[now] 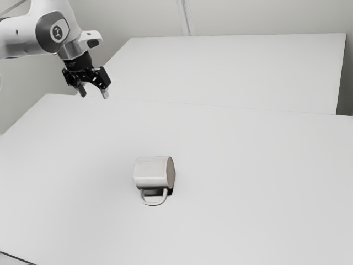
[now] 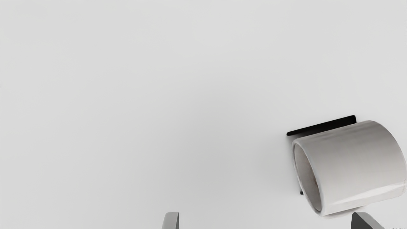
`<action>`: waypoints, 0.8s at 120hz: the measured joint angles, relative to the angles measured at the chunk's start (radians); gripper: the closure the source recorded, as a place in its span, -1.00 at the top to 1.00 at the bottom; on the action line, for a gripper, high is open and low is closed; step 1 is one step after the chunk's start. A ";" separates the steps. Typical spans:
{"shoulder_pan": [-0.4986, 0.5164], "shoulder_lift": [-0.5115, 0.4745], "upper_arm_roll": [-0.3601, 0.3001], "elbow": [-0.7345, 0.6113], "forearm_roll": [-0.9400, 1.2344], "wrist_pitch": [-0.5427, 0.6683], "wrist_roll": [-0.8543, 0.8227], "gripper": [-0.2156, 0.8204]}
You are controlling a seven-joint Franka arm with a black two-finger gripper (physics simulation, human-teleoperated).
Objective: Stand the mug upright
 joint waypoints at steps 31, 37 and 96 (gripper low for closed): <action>-0.068 -0.092 0.000 -0.155 -0.058 0.045 0.074 0.55; -0.078 -0.113 0.004 -0.207 -0.101 0.056 0.081 0.55; -0.070 -0.043 0.231 -0.500 -0.759 0.020 0.138 0.55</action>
